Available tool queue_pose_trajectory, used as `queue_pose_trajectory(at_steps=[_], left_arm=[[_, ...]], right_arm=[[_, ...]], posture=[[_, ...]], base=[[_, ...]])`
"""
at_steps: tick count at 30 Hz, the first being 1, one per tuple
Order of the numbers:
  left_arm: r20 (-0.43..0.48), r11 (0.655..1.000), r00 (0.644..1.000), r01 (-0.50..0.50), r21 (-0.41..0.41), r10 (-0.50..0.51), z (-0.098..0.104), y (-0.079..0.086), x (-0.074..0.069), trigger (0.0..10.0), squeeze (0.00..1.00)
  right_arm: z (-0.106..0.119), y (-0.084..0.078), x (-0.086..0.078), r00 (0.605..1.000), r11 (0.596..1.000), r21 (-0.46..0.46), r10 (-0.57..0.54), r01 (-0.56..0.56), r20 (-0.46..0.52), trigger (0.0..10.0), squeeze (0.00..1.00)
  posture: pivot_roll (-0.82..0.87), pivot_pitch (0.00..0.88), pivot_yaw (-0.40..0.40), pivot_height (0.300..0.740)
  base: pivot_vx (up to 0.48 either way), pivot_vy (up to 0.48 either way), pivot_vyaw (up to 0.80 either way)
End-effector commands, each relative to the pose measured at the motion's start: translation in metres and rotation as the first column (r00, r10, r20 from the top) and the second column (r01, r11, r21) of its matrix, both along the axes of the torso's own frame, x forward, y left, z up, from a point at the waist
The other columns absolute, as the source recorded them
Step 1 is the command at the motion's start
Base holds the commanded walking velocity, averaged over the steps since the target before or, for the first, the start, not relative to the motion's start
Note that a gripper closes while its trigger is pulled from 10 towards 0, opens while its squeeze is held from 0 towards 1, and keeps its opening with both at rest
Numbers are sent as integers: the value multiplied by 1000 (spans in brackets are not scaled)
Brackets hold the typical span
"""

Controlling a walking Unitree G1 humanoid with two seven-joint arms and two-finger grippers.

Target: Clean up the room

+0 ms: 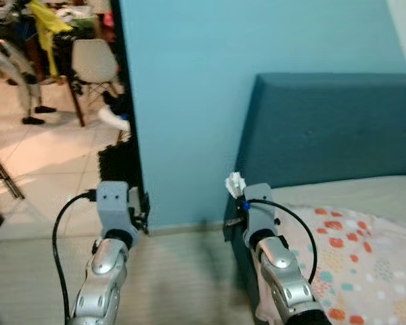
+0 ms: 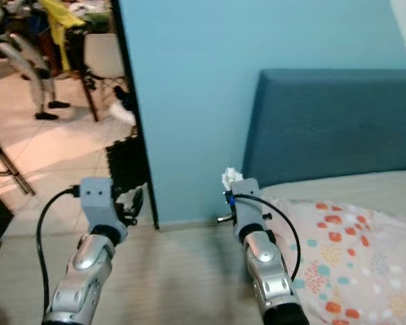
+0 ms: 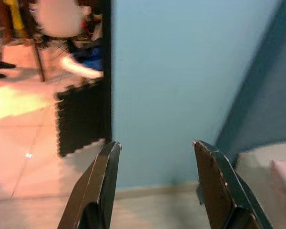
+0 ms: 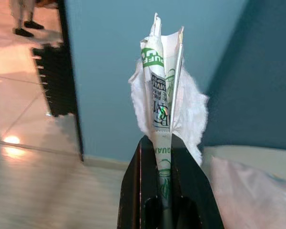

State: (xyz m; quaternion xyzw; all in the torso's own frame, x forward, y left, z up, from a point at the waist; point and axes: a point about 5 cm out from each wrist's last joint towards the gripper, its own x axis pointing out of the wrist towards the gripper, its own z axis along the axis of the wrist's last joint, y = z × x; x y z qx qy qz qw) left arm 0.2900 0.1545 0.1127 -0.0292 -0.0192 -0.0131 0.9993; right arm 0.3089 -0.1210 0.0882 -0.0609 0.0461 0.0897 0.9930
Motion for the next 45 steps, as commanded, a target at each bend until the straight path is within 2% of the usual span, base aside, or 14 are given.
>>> queue_pose_trajectory(at_steps=[1, 10, 18, 27, 31, 33, 35, 39, 45], left_arm=[[-10, 1000, 1000, 6, 9, -6, -1, 0, 0, 10000, 0], [-28, 999, 1000, 1, 36, 0, -2, 3, 0, 10000, 0], [-72, 998, 997, 16, 57, -12, -8, 2, 1, 10000, 0], [-64, 999, 998, 8, 53, -5, -7, 3, 2, 10000, 0], [-117, 997, 993, 27, 73, -18, -14, 3, 1, 10000, 0], [-224, 980, 974, 66, 189, -23, -31, 4, -2, 10000, 0], [-243, 972, 970, 77, 220, -22, -35, 6, -3, 10000, 0], [-249, 983, 968, 48, 175, -3, -38, 11, -6, 10000, 0], [-249, 981, 969, 55, 184, -8, -38, 10, -7, 10000, 0]], right_arm=[[-2, 0, -1, 1000, 1000, 9, -4, 4, -11, 10000, 0], [-5, 8, 3, 998, 998, 20, 55, -55, -42, 10000, 0], [-8, 7, 7, 996, 999, 13, 54, -53, -64, 10000, 0], [-9, 6, 9, 996, 998, 30, 49, -46, -79, 10000, 0], [-12, 9, 8, 992, 996, 41, 80, -76, -101, 10000, 0], [-18, 9, 7, 987, 995, 33, 99, -96, -130, 10000, 0], [-20, 8, 6, 985, 995, 31, 101, -98, -141, 10000, 0], [-26, 4, 4, 981, 995, 27, 95, -91, -169, 10000, 0], [-38, 0, 0, 970, 995, 19, 101, -99, -223, 10000, 0]], posture=[[34, 0, -88, 740], [40, 0, -85, 740], [44, 3, -82, 740], [47, 7, -85, 740], [50, 8, -84, 740], [53, 5, -85, 740], [53, 5, -85, 740], [49, 6, -82, 740], [52, 5, -82, 740]], base=[[0, 0, 800], [0, 0, 800], [0, 0, 800], [0, 0, 800], [0, 0, 800], [0, 0, 800], [0, 0, 800], [0, 0, 800], [0, 0, 800]])
